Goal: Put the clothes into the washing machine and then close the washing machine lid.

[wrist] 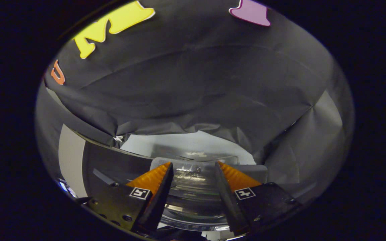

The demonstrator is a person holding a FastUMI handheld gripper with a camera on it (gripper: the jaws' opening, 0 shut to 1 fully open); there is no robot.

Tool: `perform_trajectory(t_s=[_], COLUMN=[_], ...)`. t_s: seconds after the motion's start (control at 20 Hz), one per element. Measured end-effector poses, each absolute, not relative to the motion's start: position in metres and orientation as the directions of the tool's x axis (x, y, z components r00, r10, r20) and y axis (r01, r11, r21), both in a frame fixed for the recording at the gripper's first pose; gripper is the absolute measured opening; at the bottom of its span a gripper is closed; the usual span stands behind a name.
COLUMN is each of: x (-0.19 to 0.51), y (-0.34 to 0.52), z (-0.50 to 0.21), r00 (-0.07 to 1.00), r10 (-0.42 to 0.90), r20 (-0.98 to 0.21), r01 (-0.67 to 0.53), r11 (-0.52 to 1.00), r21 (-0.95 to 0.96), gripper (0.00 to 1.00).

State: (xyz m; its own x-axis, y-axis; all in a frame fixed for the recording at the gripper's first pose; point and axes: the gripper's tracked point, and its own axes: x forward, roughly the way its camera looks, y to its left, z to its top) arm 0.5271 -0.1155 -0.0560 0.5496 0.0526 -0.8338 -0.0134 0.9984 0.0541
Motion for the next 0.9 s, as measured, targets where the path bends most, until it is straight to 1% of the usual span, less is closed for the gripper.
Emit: perform_trajectory(t_s=[0.45,0.6,0.9], x=[0.497,0.486,0.458], y=[-0.109,-0.104,-0.105], z=[-0.062,-0.068,-0.075], r00=[0.533,0.506,0.470], r10=[0.084,0.119,0.134], r20=[-0.842,-0.854,-0.872], r01=[-0.043,-0.056,-0.047], r11=[0.996,0.993,0.991], r21=[0.073,0.105,0.127], gripper=[0.77,0.77,0.77])
